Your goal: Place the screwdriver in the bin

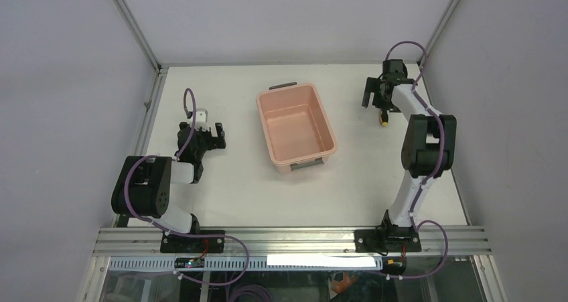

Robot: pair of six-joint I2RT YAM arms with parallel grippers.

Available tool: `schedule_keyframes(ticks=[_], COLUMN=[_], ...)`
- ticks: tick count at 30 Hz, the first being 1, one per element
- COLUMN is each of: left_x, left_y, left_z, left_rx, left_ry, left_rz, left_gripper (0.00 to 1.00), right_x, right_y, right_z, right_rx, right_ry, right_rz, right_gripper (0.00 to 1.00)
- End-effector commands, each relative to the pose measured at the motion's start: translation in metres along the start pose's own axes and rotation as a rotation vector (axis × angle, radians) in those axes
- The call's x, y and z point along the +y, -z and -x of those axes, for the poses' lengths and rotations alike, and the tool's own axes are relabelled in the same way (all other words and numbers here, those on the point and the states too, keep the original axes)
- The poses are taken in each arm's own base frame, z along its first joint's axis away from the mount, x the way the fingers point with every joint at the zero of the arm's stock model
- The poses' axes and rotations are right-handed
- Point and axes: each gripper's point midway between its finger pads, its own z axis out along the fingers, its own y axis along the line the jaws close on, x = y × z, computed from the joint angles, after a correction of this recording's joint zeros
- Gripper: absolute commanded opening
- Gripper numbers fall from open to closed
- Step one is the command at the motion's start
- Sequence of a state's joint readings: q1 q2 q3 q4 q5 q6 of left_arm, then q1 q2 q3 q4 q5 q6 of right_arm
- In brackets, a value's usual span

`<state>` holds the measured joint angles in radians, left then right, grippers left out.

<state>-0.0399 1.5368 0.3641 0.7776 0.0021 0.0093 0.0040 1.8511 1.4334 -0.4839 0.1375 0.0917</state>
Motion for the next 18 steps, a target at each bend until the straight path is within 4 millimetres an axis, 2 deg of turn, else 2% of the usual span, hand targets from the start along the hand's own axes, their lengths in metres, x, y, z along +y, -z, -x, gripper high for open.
schedule_keyframes(ticks=[1,5,7,8,9,11,13,16,18], left_x=[-0.007,-0.007,-0.007,-0.006,-0.006,-0.007,-0.007,-0.007,-0.007], left_y=[-0.002,-0.002,-0.002,-0.002,-0.002,-0.002,-0.002,-0.002,-0.002], left_z=[0.026,0.026,0.026,0.026,0.026,0.026,0.026,0.026,0.026], left_rx=[-0.074,-0.074,-0.073,-0.073,-0.074,-0.074,-0.074,-0.074,-0.074], left_ry=[0.019,0.019,0.019,0.019,0.020,0.019,0.019,0.019,0.019], left_rz=[-0.022,-0.023,-0.023,-0.022,-0.022,-0.023,-0.023,-0.023,-0.024], left_gripper=[0.99,0.99,0.99,0.99,0.99,0.99,0.99,0.99,0.99], right_x=[-0.018,-0.022,-0.023,-0.023,-0.023,-0.025,-0.026,-0.029,-0.032], right_y=[-0.019,-0.047,-0.056,-0.060,-0.063,-0.068,-0.067,-0.056,-0.040], right_z=[-0.024,-0.040,-0.048,-0.052,-0.056,-0.063,-0.062,-0.048,-0.034], right_rx=[0.227,0.316,0.345,0.361,0.373,0.391,0.388,0.360,0.334], right_ry=[-0.034,-0.024,-0.022,-0.026,-0.032,-0.046,-0.045,-0.034,-0.027], right_rz=[0.000,-0.011,-0.014,-0.010,-0.007,-0.013,-0.017,-0.026,-0.039], right_gripper=[0.92,0.88,0.81,0.76,0.65,0.30,0.12,0.02,0.00])
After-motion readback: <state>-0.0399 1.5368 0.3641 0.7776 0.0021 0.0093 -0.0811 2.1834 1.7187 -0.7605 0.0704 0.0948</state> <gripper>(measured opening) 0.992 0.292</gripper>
